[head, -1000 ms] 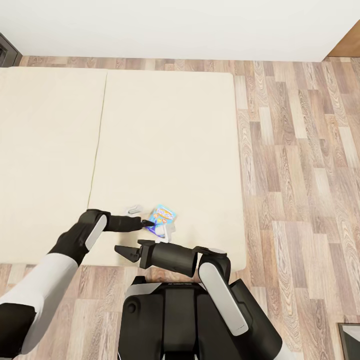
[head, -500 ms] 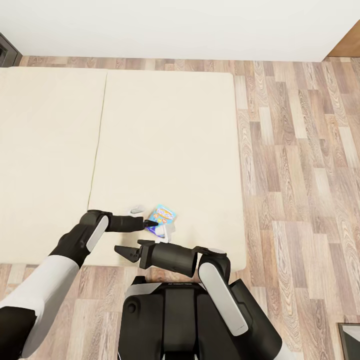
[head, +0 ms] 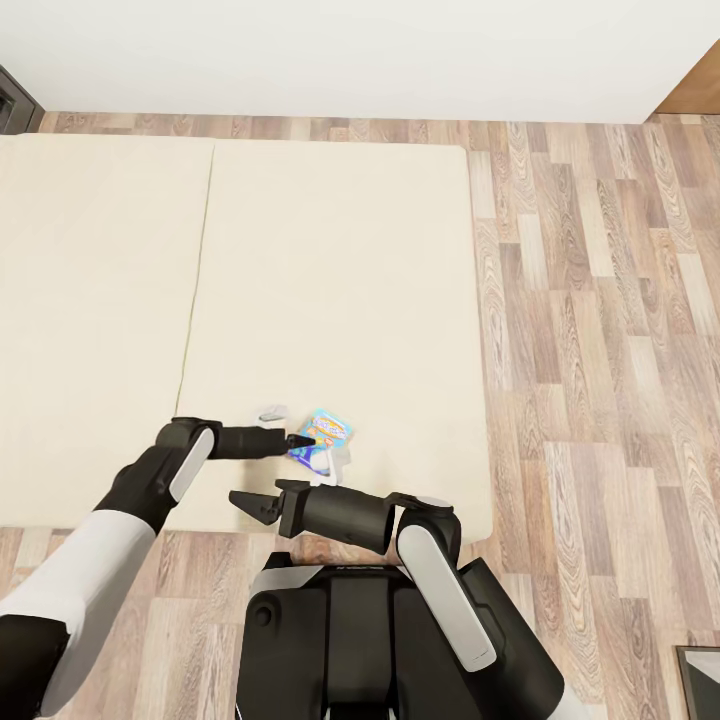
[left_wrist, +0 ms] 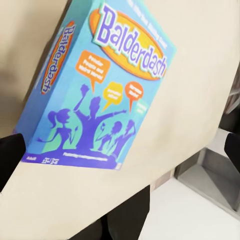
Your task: Put all the toys in the child's room - the three board games (two on the bed and one on the table), the two jigsaw puzzles on the table, and the tennis ball on the table - inside the toy box on the table in the child's room.
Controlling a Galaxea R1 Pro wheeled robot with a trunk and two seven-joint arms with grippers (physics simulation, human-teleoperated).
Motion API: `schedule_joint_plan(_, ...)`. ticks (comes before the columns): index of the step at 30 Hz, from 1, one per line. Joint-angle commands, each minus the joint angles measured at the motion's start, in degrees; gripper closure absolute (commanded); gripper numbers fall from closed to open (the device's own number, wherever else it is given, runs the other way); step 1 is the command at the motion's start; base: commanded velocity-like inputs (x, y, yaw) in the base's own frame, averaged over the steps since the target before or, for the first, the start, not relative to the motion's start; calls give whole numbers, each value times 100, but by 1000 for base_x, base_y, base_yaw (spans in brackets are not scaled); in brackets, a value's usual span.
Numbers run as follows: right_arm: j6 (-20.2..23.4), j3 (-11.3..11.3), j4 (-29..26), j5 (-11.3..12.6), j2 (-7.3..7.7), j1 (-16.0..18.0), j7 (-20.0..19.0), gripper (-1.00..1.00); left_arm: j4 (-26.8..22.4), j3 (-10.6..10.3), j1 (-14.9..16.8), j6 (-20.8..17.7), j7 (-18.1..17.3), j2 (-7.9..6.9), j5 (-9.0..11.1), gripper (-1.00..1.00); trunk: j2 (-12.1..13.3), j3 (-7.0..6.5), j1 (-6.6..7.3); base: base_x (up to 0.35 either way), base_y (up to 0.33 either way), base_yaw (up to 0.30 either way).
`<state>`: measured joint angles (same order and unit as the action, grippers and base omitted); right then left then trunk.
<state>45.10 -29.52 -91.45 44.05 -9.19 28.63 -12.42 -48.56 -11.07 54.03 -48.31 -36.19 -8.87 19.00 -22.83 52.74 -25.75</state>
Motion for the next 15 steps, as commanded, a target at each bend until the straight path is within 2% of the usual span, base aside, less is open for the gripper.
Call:
schedule_joint_plan(1,25,6,-3,-19,-3,2,-24,-100,-10,-11,3,-13,7,-7,16,-100,-9,6,-3,0,0,0)
schedule_joint_plan(15,24,5,-3,-19,-4,2,-22,-100,-21,-1,3,-3,78,-14,-17,-100,-9,6,-3,0,0,0)
